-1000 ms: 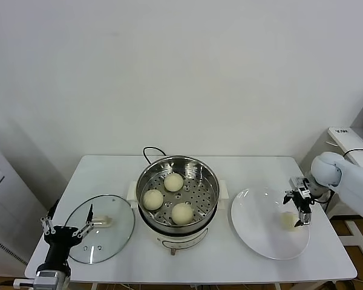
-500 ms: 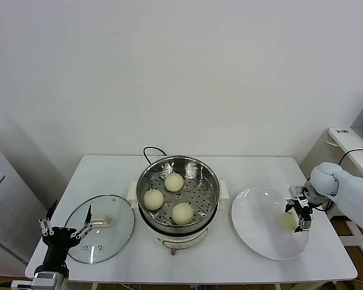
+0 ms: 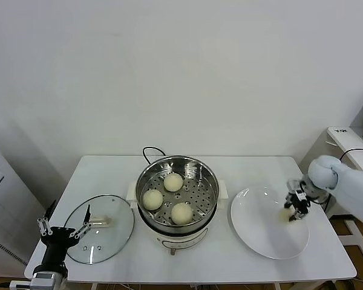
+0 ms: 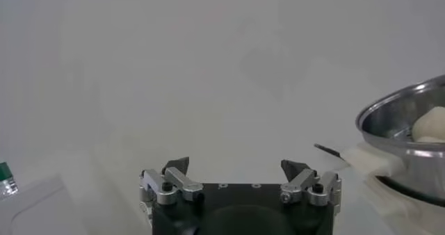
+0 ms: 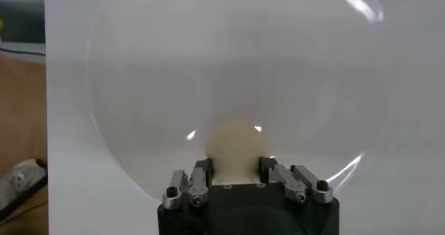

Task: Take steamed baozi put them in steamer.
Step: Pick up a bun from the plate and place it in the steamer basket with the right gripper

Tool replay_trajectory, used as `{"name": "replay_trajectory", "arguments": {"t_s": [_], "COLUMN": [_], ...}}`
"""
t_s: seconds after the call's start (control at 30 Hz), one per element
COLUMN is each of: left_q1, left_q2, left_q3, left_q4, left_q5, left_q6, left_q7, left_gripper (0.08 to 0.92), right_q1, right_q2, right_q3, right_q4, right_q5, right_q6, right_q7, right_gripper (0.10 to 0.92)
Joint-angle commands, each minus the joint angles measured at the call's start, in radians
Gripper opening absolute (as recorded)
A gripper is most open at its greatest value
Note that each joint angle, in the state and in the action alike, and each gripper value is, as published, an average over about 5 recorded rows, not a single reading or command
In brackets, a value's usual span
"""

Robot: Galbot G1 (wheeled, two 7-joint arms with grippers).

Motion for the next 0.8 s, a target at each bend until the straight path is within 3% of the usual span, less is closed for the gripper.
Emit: {"name": "replay_trajectory", "arguments": {"t_s": [0.03,0.17,0.33,0.57,0.8], "left_q1": [0.001,-0.005,-0.011,-0.007,-0.011], "left_q2": [-0.013,-0.016,-0.027,-0.025,-0.016], "left_q3": [0.0,-0.001,0.002,-0.01,-0.02], "left_q4": [0.004,0.002,0.003,0.025,0.025], "left_q5": [-0.001,-0.003,-0.004,-0.025,-0.05], "left_q6": [-0.007,-0.007,-0.007,-0.021,-0.023], "left_q7": [0.001,0.0,0.0,0.004,0.004], "left_gripper": [0.823,0.823,0.823,0.823,0.823], "right_q1": [0.592,0.723,0.712,0.533,0.447], "right_q2": [0.202,0.343,0.462,0.541,0.548], "right_q3": [-0.371,-0.414,-0.42,-0.404,-0.434], "right_q4": [-0.01,-0.039,0.023,0.15,0.176], "right_q5": [0.478,0.658,0.755,0.704,0.629], "right_q6": [-0.061,-0.135,-0.24,-0.327,-0.36], "right_q7": [-0.019,-0.017,0.032,0.14,0.197], "right_gripper": [0.424,0.424,0.424,0.424,0.424]}}
